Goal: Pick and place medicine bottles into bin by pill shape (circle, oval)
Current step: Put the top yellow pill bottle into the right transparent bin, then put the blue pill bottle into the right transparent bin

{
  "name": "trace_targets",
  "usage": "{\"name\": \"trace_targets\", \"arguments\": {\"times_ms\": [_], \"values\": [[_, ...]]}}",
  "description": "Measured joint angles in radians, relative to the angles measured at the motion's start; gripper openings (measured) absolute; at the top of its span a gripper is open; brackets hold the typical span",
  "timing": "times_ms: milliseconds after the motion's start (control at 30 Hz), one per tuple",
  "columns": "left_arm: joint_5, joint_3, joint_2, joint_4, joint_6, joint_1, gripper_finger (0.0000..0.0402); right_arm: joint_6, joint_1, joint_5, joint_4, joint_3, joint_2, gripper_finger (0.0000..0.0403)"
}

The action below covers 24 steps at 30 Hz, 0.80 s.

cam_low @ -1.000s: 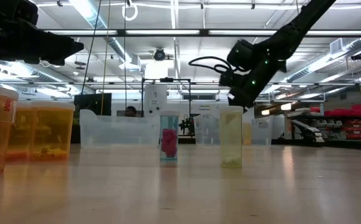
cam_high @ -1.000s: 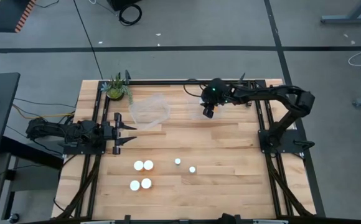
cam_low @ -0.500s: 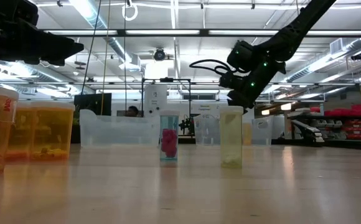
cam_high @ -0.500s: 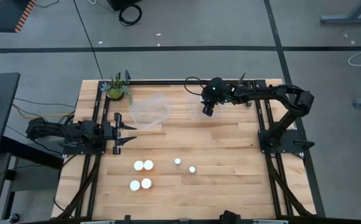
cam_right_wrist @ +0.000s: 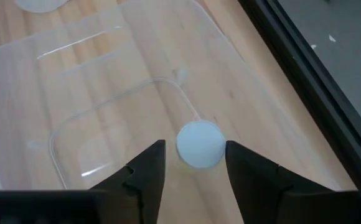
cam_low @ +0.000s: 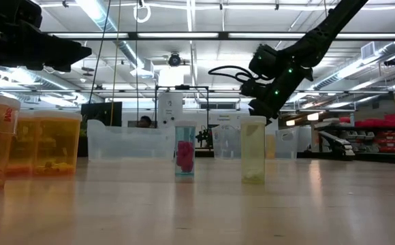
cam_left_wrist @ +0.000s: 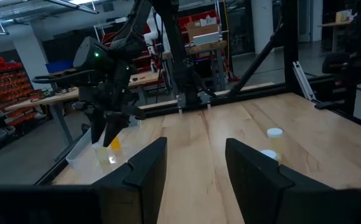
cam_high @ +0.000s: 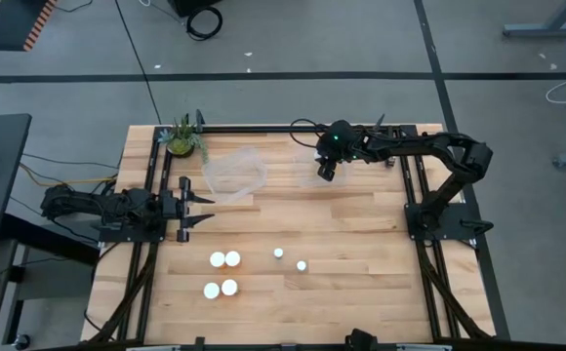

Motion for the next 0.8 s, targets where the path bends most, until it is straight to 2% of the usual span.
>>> {"name": "trace_targets", "arguments": {"times_ms": [467, 800], "values": [[0.0, 0.0, 0.0, 0.0, 0.0, 0.0, 0.0172, -0.006, 0.001, 0.056, -0.012, 0.012, 0.0, 0.021], [0.0, 0.0, 0.0, 0.0, 0.0, 0.0, 0.0172, 0.016, 0.084, 0.058, -0.15, 0.16, -0.001, 0.0241]]}}
